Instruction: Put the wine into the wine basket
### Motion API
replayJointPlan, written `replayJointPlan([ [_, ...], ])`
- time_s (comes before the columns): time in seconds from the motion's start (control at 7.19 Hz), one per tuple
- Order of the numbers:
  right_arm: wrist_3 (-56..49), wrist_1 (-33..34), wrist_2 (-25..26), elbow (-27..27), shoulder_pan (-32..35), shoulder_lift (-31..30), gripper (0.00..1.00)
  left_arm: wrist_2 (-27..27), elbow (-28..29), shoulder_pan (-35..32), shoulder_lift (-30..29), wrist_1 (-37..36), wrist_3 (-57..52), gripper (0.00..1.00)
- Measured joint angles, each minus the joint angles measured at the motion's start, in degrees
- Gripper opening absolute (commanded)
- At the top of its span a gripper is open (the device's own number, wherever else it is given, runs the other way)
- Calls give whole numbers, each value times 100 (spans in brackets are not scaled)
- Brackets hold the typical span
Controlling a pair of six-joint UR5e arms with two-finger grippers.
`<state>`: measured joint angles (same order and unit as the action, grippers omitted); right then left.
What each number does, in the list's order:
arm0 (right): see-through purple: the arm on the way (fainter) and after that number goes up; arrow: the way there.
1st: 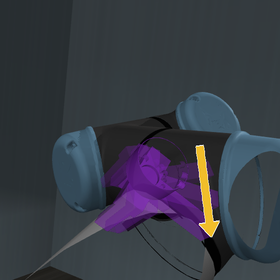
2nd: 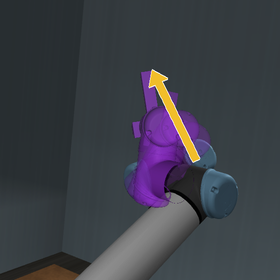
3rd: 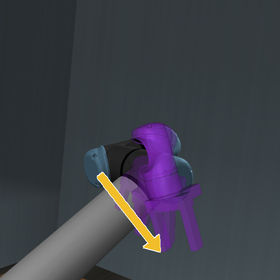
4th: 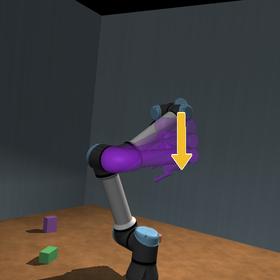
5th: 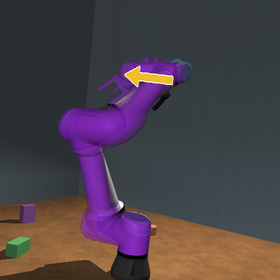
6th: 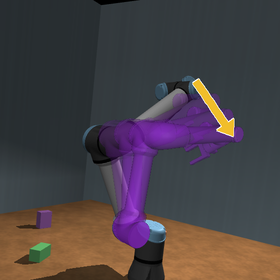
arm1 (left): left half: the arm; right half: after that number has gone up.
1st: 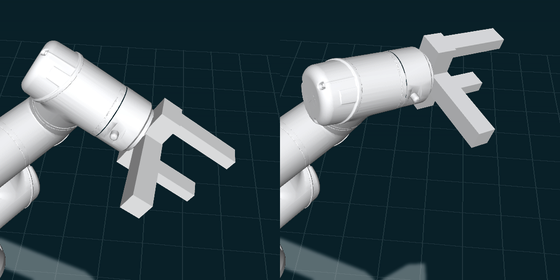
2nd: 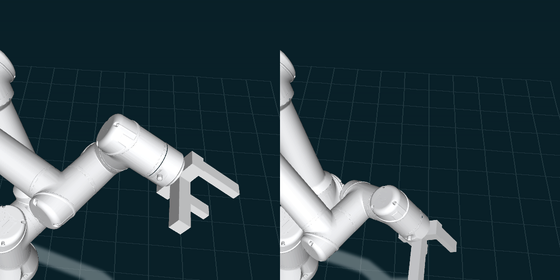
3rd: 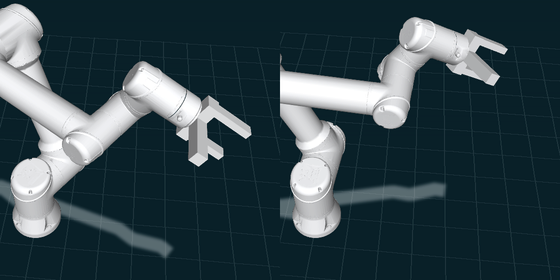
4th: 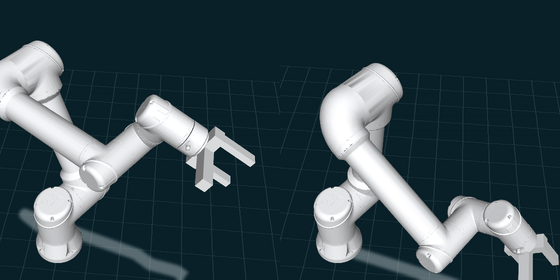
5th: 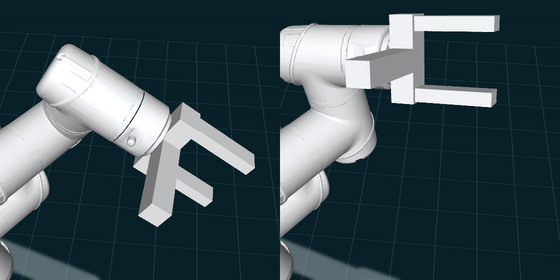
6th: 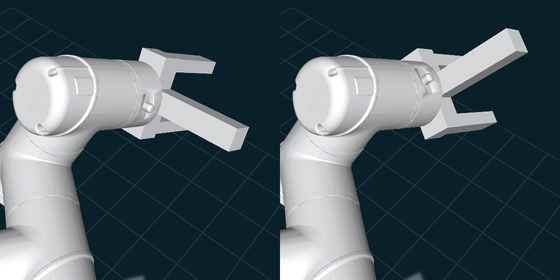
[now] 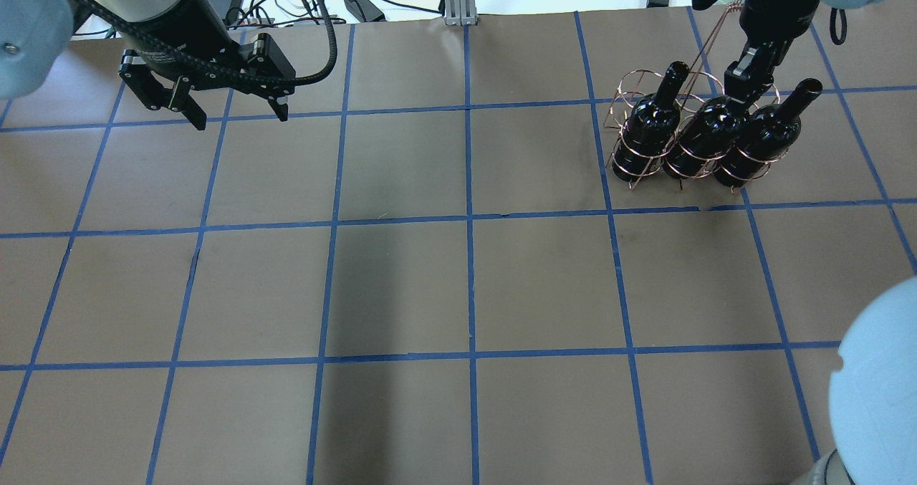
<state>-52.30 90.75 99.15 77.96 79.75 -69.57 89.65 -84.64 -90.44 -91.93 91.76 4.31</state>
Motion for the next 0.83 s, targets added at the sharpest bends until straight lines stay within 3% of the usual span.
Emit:
replayJointPlan([
  [0.28,0,4,18,7,13,9,70,0,0,0,0,0,0,100],
  [0.42,0,0,63,9,21,-2,87,1,0,0,0,0,0,100],
  [0.7,1,-16,155,5,29,-82,96,7,0,0,6,0,0,100],
  [0.83,2,-26,156,5,32,-140,96,6,0,0,7,0,0,100],
])
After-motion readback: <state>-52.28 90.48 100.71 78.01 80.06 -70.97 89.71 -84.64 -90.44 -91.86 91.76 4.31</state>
